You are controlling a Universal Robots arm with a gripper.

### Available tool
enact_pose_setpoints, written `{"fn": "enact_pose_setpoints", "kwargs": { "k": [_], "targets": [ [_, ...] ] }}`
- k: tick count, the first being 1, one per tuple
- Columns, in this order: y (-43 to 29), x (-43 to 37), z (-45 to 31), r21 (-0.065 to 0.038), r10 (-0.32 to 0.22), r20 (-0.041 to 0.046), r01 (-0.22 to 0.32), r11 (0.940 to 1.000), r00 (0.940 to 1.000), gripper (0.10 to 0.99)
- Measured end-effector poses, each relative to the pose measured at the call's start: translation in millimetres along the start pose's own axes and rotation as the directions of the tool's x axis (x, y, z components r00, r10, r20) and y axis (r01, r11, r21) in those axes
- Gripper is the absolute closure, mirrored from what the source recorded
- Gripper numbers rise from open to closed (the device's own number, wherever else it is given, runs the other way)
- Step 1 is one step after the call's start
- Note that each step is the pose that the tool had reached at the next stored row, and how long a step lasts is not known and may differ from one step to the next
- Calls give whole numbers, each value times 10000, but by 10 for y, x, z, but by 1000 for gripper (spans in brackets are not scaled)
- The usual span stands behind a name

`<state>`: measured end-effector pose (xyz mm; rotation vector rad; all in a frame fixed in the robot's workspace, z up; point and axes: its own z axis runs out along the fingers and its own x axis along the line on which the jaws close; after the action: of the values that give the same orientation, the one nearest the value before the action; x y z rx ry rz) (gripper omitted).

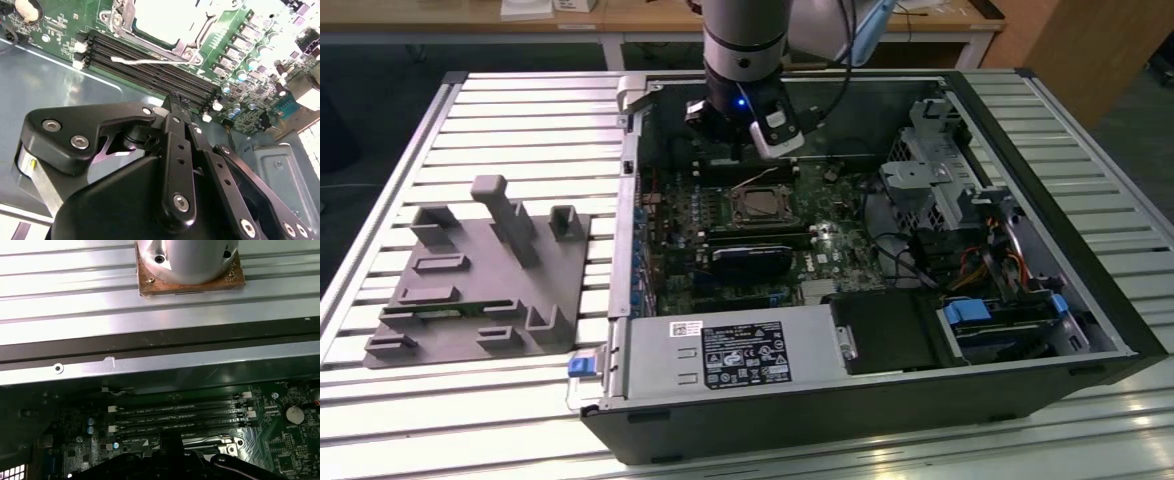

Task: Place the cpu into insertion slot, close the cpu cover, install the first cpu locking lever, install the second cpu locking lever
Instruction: 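Install the first cpu locking lever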

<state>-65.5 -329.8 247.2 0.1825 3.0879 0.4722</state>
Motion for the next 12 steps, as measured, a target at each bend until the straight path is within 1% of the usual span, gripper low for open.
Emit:
{"fn": "enact_pose_setpoints", "kwargs": {
  "k": [6, 8, 10, 12],
  "targets": [
    [1, -2, 1, 4, -4, 5, 4, 10000, 10000, 980],
    [-2, -3, 2, -1, -20, 61, 20, 10000, 10000, 980],
    [-8, -3, 9, -16, -38, 194, 38, 10000, 9998, 980],
    [-12, -3, 17, -32, -38, 351, 39, 10000, 9994, 980]
  ]
}}
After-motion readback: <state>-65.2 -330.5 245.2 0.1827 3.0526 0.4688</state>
